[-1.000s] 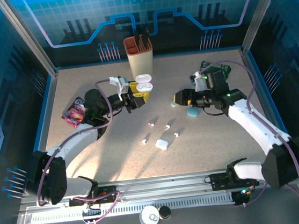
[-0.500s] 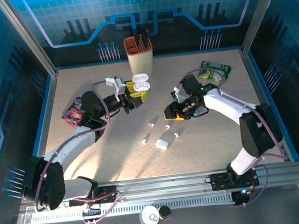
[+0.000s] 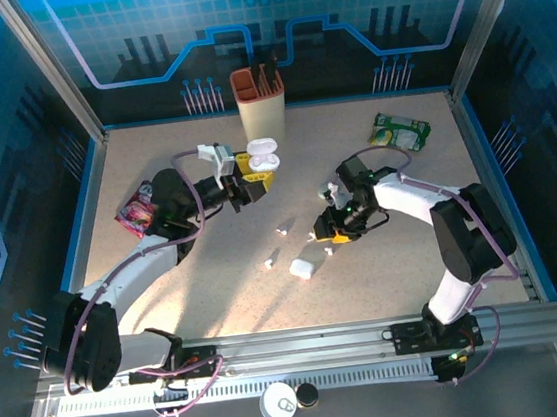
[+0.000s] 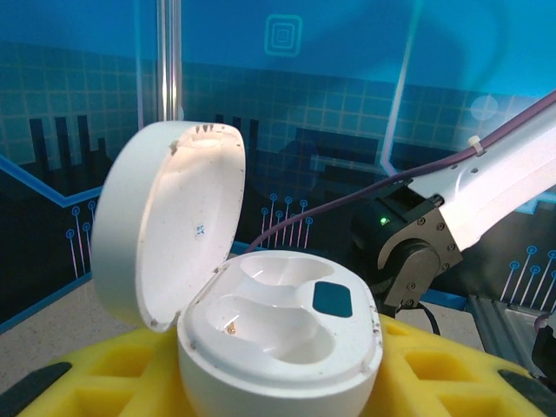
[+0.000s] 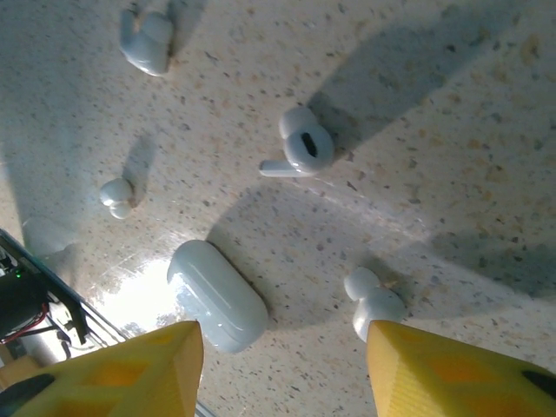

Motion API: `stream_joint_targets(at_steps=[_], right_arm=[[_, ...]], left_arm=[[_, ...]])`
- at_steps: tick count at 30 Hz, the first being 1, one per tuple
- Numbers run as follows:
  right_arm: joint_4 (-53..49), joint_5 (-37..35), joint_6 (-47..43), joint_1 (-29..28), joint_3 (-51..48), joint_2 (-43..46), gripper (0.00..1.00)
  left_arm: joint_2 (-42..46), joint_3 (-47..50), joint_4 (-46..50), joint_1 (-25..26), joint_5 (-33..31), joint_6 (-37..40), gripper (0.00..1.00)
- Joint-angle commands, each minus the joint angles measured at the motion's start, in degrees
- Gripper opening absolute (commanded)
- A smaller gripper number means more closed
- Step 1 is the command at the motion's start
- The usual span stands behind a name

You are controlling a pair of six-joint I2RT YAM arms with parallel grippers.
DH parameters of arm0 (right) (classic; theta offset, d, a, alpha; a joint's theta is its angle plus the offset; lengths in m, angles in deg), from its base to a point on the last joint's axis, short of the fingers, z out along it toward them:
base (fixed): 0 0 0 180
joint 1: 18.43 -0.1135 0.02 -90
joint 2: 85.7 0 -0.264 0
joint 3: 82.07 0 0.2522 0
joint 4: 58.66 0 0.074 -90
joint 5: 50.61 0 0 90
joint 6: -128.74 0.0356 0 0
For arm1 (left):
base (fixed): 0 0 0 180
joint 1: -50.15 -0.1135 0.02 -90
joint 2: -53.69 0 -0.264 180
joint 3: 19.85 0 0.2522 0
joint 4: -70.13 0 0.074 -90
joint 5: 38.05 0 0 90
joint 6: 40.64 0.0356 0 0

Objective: Insert the wireless bluetooth earbuds into the charging case

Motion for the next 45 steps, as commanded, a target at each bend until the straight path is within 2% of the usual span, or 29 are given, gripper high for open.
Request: stream_joint_targets(at_steps=[1, 10, 21, 26, 40, 45], right_arm=[[1.1, 0.1, 1.6, 1.3, -2.3, 0.0, 0.49], [3.8, 2.1, 1.9, 3.5, -5.4, 1.5, 0.47], [3.5, 4.5, -1.4, 2.8, 0.8, -5.6, 0.48], [4.2, 5.5, -2.2, 2.3, 0.1, -7.9, 0.48], [2.8, 6.1, -3.2, -0.9, -8.7, 0.3, 0.48], [0.8, 5.1, -3.7, -2.1, -8.2, 3.5, 0.49]], left_arm=[[1.4, -0.1, 0.6, -0.5, 0.1, 0.8, 0.44], [0.9, -0.1, 0.8, -0.5, 0.3, 0.9, 0.44], [1.1, -0.1, 0.6, -0.4, 0.5, 0.5, 0.44], [1.5, 0.3, 1.1, -0.4, 0.4, 0.6, 0.44], [0.6, -0.1, 0.9, -0.4, 0.6, 0.8, 0.44], [0.8, 0.3, 0.3, -0.4, 0.1, 0.9, 0.44]])
